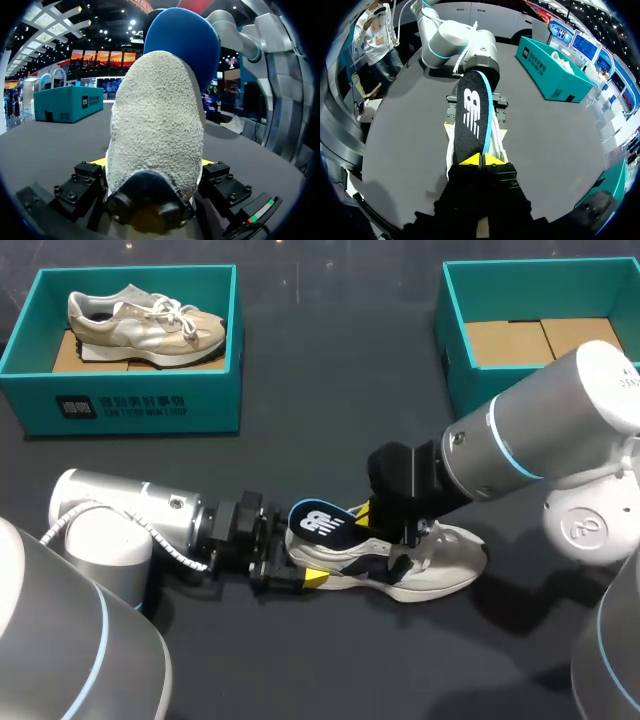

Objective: Take the shoe out of the shoebox, open the shoe tongue, remove and reinsert the insole, then place the shoe into the shoebox

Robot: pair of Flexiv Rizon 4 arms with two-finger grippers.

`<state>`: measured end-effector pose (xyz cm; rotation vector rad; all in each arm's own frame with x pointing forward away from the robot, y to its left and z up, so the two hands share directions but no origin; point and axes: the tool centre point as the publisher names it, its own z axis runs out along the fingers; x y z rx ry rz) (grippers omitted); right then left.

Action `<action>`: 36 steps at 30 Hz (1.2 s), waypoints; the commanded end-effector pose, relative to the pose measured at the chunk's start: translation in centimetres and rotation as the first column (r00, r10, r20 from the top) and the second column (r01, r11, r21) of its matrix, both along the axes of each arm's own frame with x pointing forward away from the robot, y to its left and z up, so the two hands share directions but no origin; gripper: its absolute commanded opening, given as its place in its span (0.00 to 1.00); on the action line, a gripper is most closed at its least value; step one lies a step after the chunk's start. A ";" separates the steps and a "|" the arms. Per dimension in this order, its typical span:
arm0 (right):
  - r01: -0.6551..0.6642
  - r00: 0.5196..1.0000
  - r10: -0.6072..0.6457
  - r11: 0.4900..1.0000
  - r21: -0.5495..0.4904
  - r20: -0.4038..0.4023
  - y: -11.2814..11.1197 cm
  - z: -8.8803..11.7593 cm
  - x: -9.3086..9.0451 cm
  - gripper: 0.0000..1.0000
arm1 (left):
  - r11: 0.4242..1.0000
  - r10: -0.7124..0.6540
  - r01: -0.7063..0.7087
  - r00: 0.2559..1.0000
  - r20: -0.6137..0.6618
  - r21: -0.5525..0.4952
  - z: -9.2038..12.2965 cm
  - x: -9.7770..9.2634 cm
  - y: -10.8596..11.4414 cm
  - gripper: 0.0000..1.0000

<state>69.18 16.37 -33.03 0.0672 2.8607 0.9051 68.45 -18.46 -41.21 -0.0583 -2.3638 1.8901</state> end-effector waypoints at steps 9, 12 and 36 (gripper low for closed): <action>-0.067 0.996 0.055 0.984 -0.167 -0.074 2.4 0.7 0.0 0.00 | 1.000 -0.001 0.001 1.000 0.000 0.003 -0.2 0.0 -0.2 0.00; -0.079 0.993 0.060 0.978 -0.191 -0.106 2.7 0.7 0.0 0.00 | 1.000 -0.001 0.001 1.000 0.000 0.003 -0.2 0.0 -0.2 0.00; -0.126 0.942 0.033 0.957 -0.262 -0.333 2.3 1.8 0.7 0.33 | 1.000 -0.001 0.001 1.000 0.000 0.003 -0.2 0.0 -0.2 0.00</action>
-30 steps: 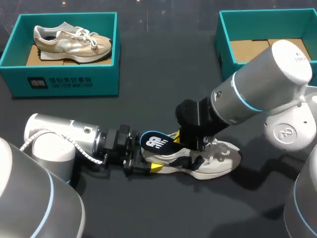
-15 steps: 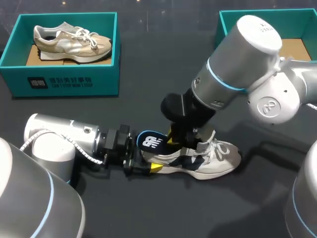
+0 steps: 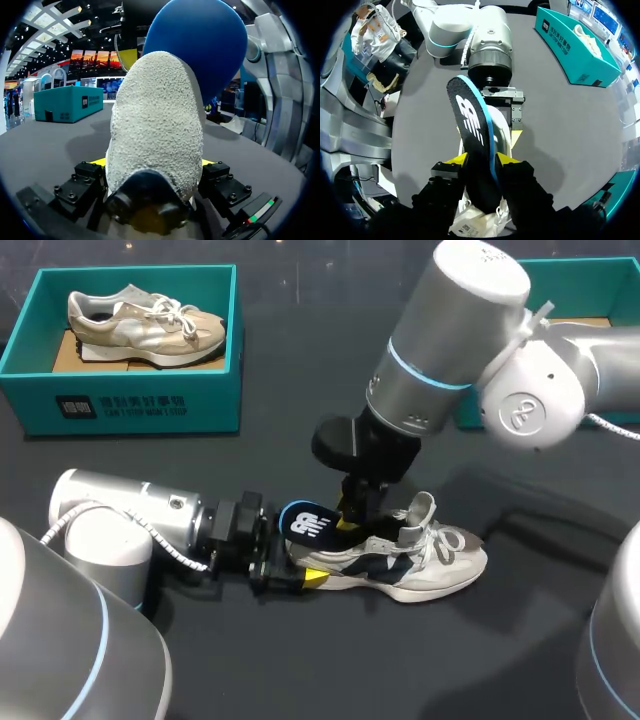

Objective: Take the shoe out of the shoebox, open the shoe tongue, remove and reinsert the insole, then place the shoe into the shoebox

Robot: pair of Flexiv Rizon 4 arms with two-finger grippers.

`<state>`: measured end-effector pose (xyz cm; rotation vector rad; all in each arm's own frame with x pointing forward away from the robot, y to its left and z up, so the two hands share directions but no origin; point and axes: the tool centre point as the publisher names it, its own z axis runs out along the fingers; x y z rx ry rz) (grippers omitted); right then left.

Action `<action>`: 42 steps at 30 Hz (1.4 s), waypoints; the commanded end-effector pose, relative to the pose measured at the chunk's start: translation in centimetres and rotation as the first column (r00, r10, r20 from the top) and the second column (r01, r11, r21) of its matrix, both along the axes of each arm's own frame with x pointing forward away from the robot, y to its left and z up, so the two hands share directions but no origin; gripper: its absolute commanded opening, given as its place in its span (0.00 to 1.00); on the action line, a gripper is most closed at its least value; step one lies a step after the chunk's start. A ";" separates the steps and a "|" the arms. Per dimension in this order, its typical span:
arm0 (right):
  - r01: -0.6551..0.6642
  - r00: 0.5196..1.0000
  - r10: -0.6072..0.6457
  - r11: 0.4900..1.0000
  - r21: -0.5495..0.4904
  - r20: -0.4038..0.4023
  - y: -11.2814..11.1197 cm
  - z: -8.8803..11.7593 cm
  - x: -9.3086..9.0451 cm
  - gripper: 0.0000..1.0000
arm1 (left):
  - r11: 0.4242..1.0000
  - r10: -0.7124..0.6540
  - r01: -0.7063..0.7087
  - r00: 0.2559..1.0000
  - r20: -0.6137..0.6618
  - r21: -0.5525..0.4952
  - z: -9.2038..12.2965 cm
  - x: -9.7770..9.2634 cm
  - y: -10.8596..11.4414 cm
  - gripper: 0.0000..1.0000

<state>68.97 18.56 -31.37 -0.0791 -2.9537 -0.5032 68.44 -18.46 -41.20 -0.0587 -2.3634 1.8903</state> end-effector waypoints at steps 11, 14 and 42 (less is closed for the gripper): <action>-0.063 0.976 0.080 0.994 0.089 -0.200 -0.1 0.4 1.0 0.47 | 1.000 -0.001 0.001 1.000 0.000 0.003 -0.2 0.0 -0.2 0.00; -0.068 0.966 0.095 0.991 0.119 -0.241 -0.1 0.4 0.8 0.47 | 1.000 -0.001 0.001 1.000 0.000 0.003 -0.2 0.0 -0.2 0.00; 0.027 0.913 0.100 0.953 0.303 -0.395 2.1 -0.8 -0.9 0.49 | 1.000 -0.001 0.001 1.000 0.000 0.003 -0.2 0.0 -0.2 0.00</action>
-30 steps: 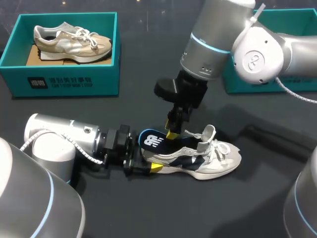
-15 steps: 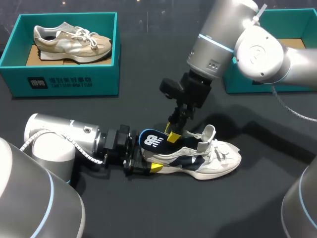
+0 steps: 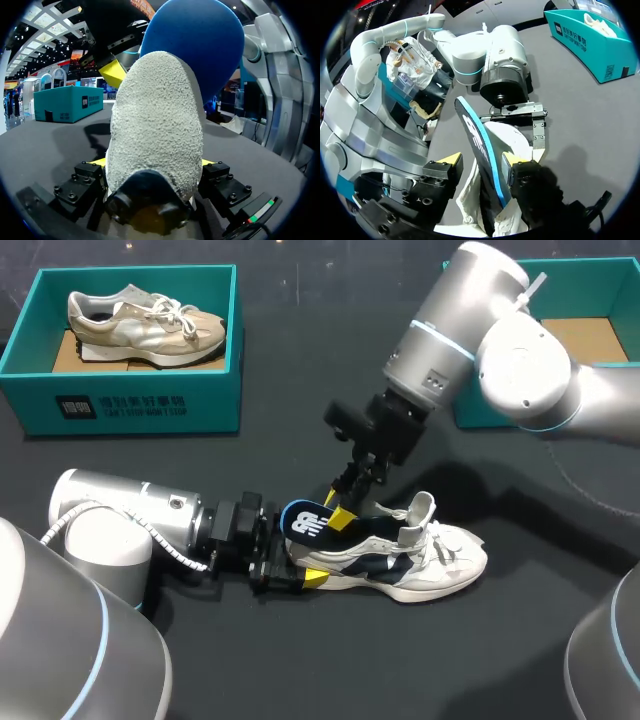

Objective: Take the shoe out of the shoebox, open the shoe tongue, remove and reinsert the insole, then place the shoe into the shoebox

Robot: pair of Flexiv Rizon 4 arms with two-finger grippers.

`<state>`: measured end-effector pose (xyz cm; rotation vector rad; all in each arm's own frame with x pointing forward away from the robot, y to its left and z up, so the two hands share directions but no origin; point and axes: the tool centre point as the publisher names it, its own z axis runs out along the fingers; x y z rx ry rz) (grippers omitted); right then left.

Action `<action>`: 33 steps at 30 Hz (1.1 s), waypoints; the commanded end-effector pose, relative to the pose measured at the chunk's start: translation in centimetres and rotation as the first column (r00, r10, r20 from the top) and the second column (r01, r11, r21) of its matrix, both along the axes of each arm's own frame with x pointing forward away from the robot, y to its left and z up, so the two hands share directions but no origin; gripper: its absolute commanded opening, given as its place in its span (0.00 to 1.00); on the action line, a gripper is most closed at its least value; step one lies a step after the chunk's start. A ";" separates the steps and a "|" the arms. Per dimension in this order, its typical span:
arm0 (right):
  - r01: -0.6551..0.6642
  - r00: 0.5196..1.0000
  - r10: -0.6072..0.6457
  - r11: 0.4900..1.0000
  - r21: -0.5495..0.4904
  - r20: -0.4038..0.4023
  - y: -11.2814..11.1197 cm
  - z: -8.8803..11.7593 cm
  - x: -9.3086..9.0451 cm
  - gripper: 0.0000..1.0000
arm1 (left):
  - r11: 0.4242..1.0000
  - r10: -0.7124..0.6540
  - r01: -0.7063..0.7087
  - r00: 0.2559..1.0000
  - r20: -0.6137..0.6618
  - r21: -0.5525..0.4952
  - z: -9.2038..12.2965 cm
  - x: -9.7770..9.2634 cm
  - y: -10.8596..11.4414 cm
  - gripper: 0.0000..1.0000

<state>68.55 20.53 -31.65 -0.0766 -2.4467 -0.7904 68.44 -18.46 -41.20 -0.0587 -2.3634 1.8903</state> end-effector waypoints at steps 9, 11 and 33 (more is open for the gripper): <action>0.023 0.999 -0.022 0.999 0.038 -0.024 0.3 -0.8 -1.4 0.47 | 1.000 -0.001 0.001 1.000 0.000 0.003 -0.2 0.0 -0.2 0.00; 0.030 0.999 -0.029 0.999 0.034 -0.031 0.2 -1.0 -1.6 0.46 | 1.000 -0.001 0.001 1.000 0.000 0.003 -0.2 0.0 -0.2 0.00; 0.019 1.000 -0.018 1.000 0.023 -0.018 0.7 -0.8 -1.5 0.00 | 1.000 -0.001 0.001 1.000 0.000 0.003 -0.2 0.0 -0.2 0.00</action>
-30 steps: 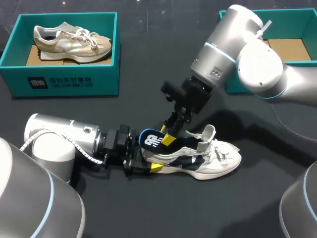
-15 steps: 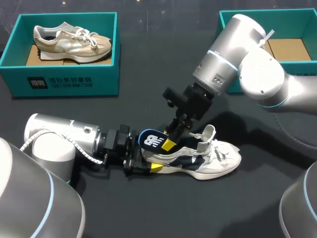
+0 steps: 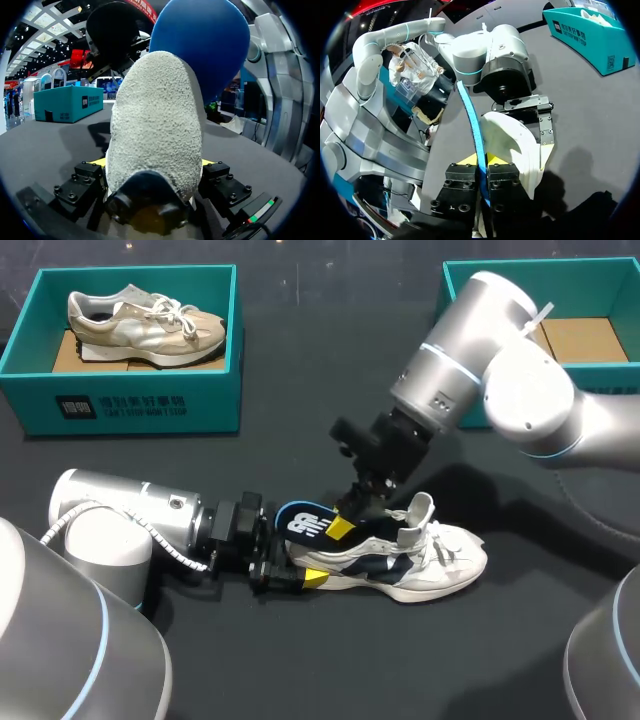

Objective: Take the shoe out of the shoebox, open the shoe tongue, remove and reinsert the insole, then place the shoe into the shoebox

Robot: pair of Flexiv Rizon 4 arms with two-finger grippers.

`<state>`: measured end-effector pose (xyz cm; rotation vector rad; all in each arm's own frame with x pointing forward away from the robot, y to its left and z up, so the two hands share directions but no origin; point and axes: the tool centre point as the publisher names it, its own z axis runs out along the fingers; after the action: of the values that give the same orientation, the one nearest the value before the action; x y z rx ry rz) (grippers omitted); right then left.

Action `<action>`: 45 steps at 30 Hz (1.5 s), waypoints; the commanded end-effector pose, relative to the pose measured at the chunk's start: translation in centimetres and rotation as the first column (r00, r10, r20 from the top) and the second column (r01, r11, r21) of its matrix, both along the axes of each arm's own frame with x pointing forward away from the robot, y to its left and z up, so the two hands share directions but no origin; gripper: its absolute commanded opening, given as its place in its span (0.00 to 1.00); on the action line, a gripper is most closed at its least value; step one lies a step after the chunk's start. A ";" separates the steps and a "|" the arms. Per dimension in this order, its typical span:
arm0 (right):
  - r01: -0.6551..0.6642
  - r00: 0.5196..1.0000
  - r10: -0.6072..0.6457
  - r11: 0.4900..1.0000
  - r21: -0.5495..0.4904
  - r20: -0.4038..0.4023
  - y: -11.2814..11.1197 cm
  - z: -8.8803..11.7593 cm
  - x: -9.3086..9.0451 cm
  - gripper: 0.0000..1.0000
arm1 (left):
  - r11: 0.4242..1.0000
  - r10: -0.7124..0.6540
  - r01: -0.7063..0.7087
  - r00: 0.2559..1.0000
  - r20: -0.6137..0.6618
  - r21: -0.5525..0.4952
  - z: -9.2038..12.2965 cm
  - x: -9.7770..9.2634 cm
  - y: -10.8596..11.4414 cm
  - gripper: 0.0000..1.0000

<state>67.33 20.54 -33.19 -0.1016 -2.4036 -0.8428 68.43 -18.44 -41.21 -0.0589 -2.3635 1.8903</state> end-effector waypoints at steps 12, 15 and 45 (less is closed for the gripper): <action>-0.013 0.995 0.021 0.997 -0.074 0.101 2.6 3.8 -0.9 0.00 | 1.000 -0.001 0.001 1.000 0.000 0.003 -0.2 0.0 -0.2 0.00; -0.013 0.995 0.021 0.997 -0.074 0.101 2.6 3.8 -0.9 0.00 | 1.000 -0.001 0.001 1.000 0.000 0.003 -0.2 0.0 -0.2 0.00; 0.212 0.977 -0.198 0.935 0.284 -0.077 -0.3 15.9 -2.5 0.00 | 1.000 -0.001 0.001 1.000 0.000 0.003 -0.2 0.0 -0.2 0.00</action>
<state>66.45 23.25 -18.63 -0.1844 -2.2970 -1.1291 68.44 -18.47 -41.20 -0.0587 -2.3633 1.8904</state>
